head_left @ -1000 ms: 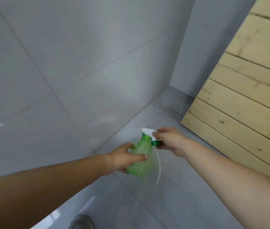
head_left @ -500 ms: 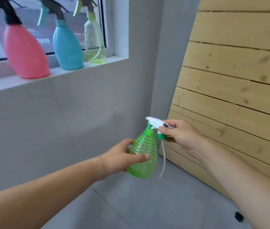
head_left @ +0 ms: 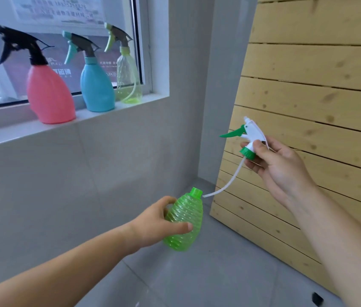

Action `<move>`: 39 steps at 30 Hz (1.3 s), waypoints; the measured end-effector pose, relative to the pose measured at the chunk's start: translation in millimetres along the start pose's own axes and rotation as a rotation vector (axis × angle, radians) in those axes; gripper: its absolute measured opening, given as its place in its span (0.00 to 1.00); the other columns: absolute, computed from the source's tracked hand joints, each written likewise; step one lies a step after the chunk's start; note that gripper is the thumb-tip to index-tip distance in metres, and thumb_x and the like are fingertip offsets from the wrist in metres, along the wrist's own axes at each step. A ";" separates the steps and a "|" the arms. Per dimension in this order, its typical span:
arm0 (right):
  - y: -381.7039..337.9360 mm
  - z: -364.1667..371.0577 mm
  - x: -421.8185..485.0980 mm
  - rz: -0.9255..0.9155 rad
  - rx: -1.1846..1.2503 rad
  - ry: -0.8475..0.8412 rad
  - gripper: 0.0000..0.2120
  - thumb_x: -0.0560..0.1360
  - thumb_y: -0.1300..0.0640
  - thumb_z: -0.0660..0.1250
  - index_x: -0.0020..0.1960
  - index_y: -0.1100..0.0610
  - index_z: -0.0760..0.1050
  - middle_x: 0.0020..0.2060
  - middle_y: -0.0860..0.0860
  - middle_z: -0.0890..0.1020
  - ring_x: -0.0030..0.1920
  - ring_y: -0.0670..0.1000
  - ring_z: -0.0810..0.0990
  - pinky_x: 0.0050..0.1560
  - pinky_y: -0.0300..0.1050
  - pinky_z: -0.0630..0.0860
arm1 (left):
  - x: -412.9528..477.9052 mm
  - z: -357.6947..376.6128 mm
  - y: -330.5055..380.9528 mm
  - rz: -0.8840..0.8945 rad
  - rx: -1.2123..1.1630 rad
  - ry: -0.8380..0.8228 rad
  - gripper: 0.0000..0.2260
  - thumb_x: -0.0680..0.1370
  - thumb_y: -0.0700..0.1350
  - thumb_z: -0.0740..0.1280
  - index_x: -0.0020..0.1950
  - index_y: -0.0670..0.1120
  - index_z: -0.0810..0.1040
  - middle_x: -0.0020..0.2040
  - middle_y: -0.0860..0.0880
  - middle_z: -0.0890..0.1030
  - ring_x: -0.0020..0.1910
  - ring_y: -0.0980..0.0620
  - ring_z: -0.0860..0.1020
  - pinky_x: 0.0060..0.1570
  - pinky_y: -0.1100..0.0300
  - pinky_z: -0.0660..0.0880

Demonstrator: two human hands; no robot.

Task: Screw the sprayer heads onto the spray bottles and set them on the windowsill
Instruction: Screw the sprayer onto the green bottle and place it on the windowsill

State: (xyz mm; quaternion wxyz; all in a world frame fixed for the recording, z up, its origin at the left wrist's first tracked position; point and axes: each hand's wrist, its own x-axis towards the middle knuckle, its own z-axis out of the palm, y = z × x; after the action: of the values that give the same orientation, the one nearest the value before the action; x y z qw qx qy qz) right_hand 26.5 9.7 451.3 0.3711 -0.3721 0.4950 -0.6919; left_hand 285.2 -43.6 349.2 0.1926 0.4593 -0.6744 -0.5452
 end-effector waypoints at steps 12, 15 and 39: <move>3.6 -2.3 6.8 -0.025 -0.040 -0.083 0.09 0.80 0.61 0.63 0.57 0.55 0.80 0.49 0.53 0.86 0.48 0.49 0.83 0.55 0.47 0.78 | 4.6 12.0 -3.8 0.048 0.013 -0.072 0.35 0.59 0.53 0.81 0.64 0.52 0.76 0.53 0.46 0.86 0.52 0.47 0.86 0.56 0.49 0.83; 18.4 7.3 5.1 0.055 -0.047 -0.129 0.09 0.79 0.63 0.63 0.57 0.58 0.78 0.49 0.55 0.85 0.49 0.52 0.83 0.55 0.48 0.79 | 1.8 15.2 0.5 0.075 -0.017 -0.094 0.33 0.61 0.52 0.81 0.64 0.52 0.76 0.54 0.46 0.86 0.53 0.48 0.86 0.54 0.53 0.83; 51.0 15.6 -9.4 0.012 -0.410 -0.455 0.14 0.75 0.67 0.68 0.60 0.60 0.74 0.50 0.54 0.87 0.52 0.49 0.83 0.57 0.47 0.78 | -16.8 15.9 19.5 0.030 -0.329 -0.252 0.20 0.73 0.46 0.76 0.64 0.50 0.80 0.53 0.48 0.86 0.51 0.48 0.85 0.53 0.48 0.82</move>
State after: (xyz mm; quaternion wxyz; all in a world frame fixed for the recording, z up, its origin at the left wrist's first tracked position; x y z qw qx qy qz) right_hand 51.9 -0.4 404.6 0.3937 -0.5817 0.5308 -0.4742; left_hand 273.5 -21.1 365.8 0.1874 0.3396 -0.6017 -0.6982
